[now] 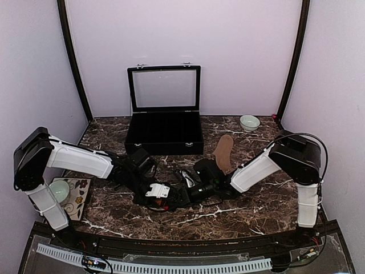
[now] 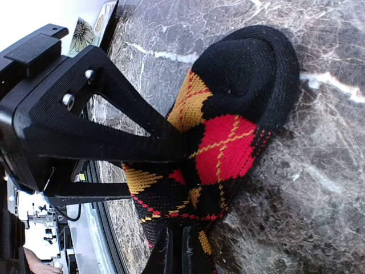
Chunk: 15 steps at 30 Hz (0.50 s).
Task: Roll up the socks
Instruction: Pick up the sock from the center of the board.
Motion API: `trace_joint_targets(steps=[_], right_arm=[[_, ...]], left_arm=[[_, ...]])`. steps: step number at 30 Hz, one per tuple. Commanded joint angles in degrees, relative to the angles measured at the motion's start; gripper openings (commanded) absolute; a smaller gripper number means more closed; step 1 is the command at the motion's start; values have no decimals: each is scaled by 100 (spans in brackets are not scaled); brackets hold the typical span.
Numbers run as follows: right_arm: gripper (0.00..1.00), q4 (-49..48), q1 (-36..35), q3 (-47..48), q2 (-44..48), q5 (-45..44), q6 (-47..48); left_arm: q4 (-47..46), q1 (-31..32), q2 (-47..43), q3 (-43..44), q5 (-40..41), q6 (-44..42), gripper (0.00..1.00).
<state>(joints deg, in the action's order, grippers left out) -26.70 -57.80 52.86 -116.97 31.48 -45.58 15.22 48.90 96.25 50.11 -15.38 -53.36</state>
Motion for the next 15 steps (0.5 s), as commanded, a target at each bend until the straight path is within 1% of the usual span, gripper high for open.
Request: trace_joint_targets(steps=[1, 2, 6, 7, 9, 12, 14, 15], right_arm=[[0, 1638, -38, -453, -430, -451, -5], [0, 1631, -38, -432, -432, -450, 3], [1, 1664, -38, -363, -348, -571, 104], [1, 1678, -38, -331, -324, -591, 134], [3, 1593, -38, -283, -243, -634, 211], [9, 1162, -38, -366, -83, -599, 199], [17, 763, -30, -510, 27, -498, 135], [18, 634, -28, -530, 54, -418, 159]], left_arm=[[285, -135, -78, -196, 130, 5, 44], [274, -155, -80, -210, 123, 14, 41], [291, -171, -27, -134, -38, 112, 25], [296, -171, -6, -104, -58, 139, 17], [281, -179, 57, -77, -94, 227, 9], [315, -229, 106, -58, -319, 278, 6], [468, -278, 170, 22, -544, 303, 6], [533, -284, 207, 67, -595, 309, 8]])
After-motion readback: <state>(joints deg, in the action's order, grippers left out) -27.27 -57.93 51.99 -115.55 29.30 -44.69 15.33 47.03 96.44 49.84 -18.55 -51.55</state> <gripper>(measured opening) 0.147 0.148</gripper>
